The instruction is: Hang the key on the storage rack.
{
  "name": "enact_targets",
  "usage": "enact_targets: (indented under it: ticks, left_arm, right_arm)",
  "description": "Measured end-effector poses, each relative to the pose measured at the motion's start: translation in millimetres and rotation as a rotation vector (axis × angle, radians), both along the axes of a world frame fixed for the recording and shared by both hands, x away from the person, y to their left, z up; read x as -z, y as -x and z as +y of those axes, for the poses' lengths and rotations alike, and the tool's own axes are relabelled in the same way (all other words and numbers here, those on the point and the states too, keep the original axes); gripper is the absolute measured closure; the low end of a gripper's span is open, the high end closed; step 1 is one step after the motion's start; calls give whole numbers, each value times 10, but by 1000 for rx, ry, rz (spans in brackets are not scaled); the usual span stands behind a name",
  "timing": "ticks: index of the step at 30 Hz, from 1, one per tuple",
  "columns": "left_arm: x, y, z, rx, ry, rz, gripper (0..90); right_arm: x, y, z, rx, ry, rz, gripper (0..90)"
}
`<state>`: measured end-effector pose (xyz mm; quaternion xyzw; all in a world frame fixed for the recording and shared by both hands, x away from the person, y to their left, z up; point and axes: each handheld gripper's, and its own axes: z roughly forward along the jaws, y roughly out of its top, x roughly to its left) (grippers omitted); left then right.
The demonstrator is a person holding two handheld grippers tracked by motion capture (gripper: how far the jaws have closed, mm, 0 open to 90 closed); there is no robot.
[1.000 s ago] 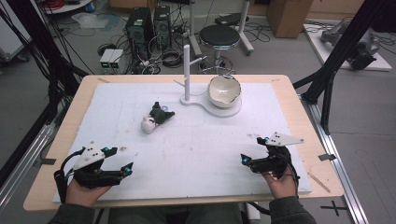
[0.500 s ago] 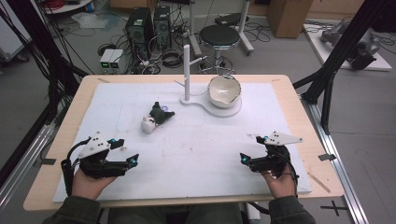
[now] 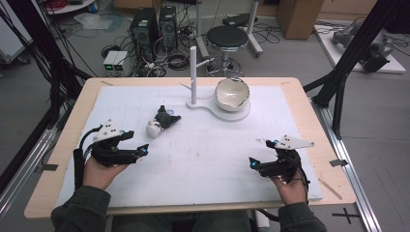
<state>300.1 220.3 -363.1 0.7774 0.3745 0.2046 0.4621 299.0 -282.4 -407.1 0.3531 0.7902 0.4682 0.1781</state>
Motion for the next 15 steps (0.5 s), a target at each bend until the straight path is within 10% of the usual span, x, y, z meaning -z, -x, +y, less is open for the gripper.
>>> enact_targets:
  ticks: [15]
  left_arm:
    - [-183,-385,-101,-8,-44,44,279]
  right_arm:
    - [-2,-23,11,-9,-8,-1,54]
